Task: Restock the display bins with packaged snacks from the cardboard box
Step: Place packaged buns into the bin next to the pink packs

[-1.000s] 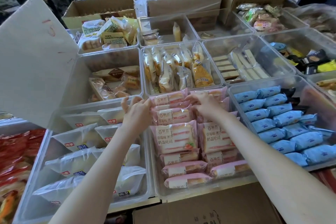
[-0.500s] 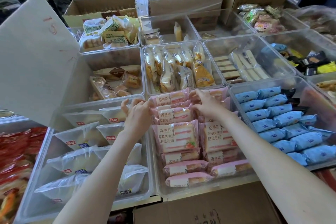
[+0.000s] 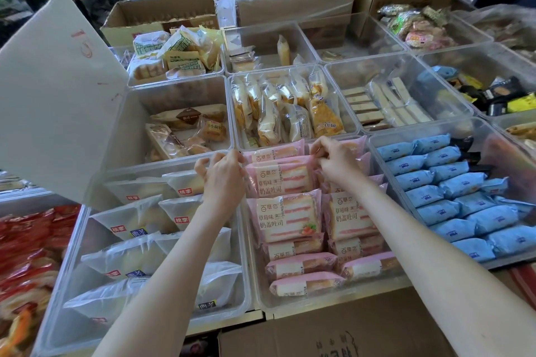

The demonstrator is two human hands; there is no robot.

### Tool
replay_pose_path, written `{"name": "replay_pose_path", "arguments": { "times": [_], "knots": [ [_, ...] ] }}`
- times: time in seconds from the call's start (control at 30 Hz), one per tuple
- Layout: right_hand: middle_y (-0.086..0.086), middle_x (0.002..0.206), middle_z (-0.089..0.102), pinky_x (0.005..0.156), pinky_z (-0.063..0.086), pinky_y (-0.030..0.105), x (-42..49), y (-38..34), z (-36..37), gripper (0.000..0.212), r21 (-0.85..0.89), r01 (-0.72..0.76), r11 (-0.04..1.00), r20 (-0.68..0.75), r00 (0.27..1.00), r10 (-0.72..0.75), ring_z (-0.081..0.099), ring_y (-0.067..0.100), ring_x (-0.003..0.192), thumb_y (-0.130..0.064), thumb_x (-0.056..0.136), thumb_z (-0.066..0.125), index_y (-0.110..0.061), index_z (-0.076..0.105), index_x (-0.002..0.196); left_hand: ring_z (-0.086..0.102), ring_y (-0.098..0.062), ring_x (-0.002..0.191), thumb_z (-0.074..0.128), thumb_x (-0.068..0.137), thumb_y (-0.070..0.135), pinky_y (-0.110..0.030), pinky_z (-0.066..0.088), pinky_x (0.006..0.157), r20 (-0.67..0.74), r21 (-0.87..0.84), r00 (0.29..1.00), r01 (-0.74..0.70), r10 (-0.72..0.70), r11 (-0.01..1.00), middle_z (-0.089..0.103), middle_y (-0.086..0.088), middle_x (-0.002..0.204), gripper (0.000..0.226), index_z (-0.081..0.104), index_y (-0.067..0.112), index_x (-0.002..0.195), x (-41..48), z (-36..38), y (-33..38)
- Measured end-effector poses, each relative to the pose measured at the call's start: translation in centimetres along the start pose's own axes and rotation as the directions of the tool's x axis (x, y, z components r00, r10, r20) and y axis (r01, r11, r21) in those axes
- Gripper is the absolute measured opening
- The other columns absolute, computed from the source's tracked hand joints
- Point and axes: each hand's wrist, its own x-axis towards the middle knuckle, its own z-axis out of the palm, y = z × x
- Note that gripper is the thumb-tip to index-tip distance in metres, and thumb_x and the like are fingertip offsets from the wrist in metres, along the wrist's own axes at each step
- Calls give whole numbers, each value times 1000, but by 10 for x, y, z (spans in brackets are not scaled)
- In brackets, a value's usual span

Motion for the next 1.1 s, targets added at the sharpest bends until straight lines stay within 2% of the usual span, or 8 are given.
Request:
{"name": "replay_pose_path", "arguments": {
  "times": [0.13, 0.3, 0.5, 0.6, 0.77, 0.87, 0.97, 1.1],
  "knots": [
    [2, 96, 63, 64, 38, 9, -4, 2, 2, 20, -59, -26, 998, 15, 1000, 27, 59, 13, 88, 2, 85, 58, -13, 61, 98, 44, -20, 118, 45, 85, 2, -38, 10, 94, 75, 41, 997, 12, -15, 999, 66, 3, 102, 30, 55, 19, 107, -3, -3, 4],
    [4, 124, 55, 96, 41, 32, -26, -5, -8, 46, -129, -12, 992, 33, 999, 16, 50, 20, 114, -11, 87, 64, -19, 49, 130, 45, -24, 121, 45, 95, 25, -38, 11, 104, 119, 48, 993, 9, -14, 999, 62, -1, 119, 28, 52, 20, 121, -12, -8, 1],
    [-7, 104, 54, 95, 37, 33, -69, 2, -9, 14, -185, -18, 983, 56, 998, 29, 51, 20, 107, -21, 95, 51, -18, 57, 107, 44, -27, 114, 44, 97, 28, -34, 17, 94, 17, -35, 999, -29, 30, 999, 56, -8, 117, 29, 55, 17, 122, -44, -14, 9],
    [-3, 126, 54, 99, 25, 37, -74, 5, -7, 25, -338, -63, 939, 176, 976, 129, 38, 20, 123, -25, 100, 41, -21, 58, 117, 46, -27, 109, 44, 98, 24, -35, 23, 93, 136, -9, 984, -115, 115, 993, 58, -8, 114, 27, 57, 18, 120, -50, -10, 6],
    [-2, 127, 54, 107, 25, 42, -76, 4, -9, 24, -197, -82, 977, 216, 968, 125, 35, 19, 124, -22, 98, 45, -24, 60, 116, 50, -28, 106, 47, 97, 18, -41, 33, 89, 97, -6, 979, -178, 178, 984, 59, -10, 114, 32, 55, 20, 128, -40, -5, 13],
    [-6, 111, 56, 101, 33, 37, -79, -1, -11, 17, -55, -95, 994, 247, 963, 106, 39, 14, 114, -23, 96, 50, -24, 64, 106, 49, -29, 112, 46, 98, 21, -42, 36, 91, 137, 68, 981, -146, 136, 987, 54, -13, 120, 33, 51, 16, 130, -30, -3, 24],
    [0, 94, 61, 78, 40, 27, -81, -6, -9, 11, 49, -117, 992, 193, 975, 106, 53, 14, 93, -19, 94, 55, -17, 65, 91, 49, -30, 113, 46, 94, 15, -40, 32, 93, 151, 178, 985, -104, 78, 978, 52, -12, 120, 31, 52, 13, 125, -25, -3, 27],
    [-9, 78, 61, 63, 41, 16, -83, -12, -9, 14, 178, -88, 980, 54, 995, 80, 56, 4, 72, -8, 95, 50, -11, 62, 87, 53, -31, 95, 55, 87, 4, -32, 40, 74, 106, -21, 992, -65, 67, 998, 48, -10, 101, 12, 60, 8, 98, -23, -8, 25]
  ]
}}
